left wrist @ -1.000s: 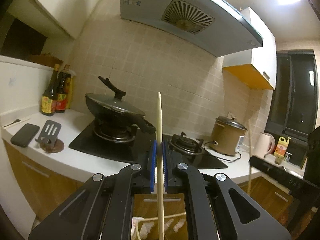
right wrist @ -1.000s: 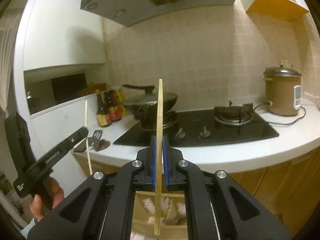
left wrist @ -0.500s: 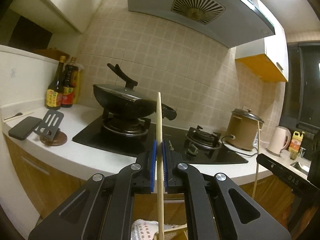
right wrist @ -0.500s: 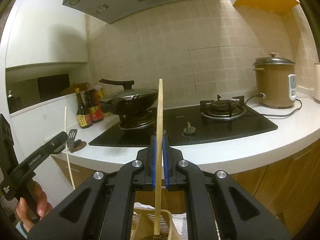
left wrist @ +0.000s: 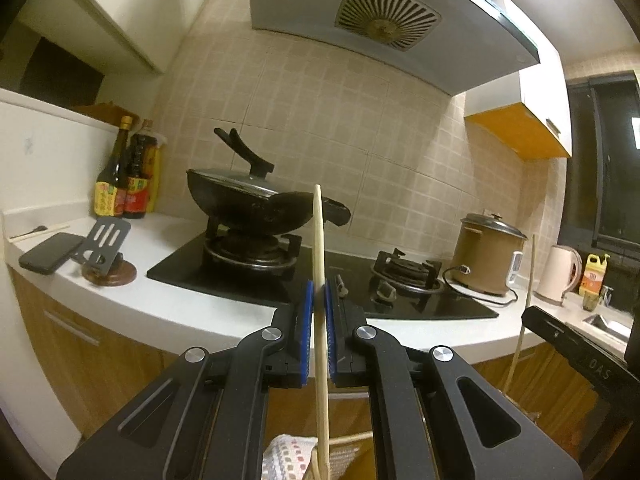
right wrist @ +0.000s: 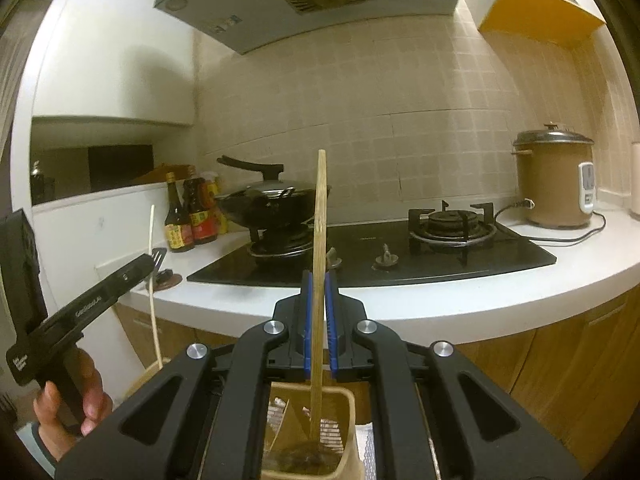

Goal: Organize utensils
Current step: 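Lift the chopsticks upright over the tan caddy and drop them in, then lower both tools onto the remaining wooden chopsticks and grasp one each, then raise the chopsticks over the tan caddy and release them inside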

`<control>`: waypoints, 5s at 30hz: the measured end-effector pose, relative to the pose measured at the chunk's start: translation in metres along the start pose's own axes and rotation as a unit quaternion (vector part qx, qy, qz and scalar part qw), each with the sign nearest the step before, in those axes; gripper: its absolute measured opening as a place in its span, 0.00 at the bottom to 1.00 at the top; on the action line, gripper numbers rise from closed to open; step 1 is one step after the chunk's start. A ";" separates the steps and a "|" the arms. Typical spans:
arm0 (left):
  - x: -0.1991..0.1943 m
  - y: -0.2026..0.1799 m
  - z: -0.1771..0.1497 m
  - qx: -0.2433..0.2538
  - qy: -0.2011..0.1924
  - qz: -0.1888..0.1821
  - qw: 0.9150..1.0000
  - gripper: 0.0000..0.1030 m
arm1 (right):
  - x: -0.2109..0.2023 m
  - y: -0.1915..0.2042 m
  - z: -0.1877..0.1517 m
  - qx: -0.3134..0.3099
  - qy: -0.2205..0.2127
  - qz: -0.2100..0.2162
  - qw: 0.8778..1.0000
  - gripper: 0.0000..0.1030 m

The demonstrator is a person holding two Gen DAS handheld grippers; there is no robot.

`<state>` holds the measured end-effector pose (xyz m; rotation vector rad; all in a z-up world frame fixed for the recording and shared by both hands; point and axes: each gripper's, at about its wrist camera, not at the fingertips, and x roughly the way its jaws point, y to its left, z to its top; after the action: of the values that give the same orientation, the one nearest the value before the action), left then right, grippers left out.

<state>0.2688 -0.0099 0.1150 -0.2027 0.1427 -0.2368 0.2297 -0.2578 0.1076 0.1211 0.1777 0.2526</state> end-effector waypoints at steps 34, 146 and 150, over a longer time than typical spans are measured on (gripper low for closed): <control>-0.137 -0.026 -0.092 -0.001 0.303 -0.071 0.950 0.41 | -0.119 0.036 -0.134 0.057 0.356 -0.016 0.933 0.34; -0.122 -0.031 -0.119 0.006 0.384 -0.067 0.921 0.04 | -0.105 0.072 -0.133 -0.045 0.421 0.055 0.904 0.04; -0.138 -0.031 -0.093 -0.009 0.318 -0.084 0.944 0.04 | -0.120 0.067 -0.108 -0.029 0.359 0.075 0.930 0.04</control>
<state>0.1145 -0.0221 0.0477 -0.1502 0.7723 -0.4674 0.0791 -0.2141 0.0304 -0.0227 0.8940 0.4488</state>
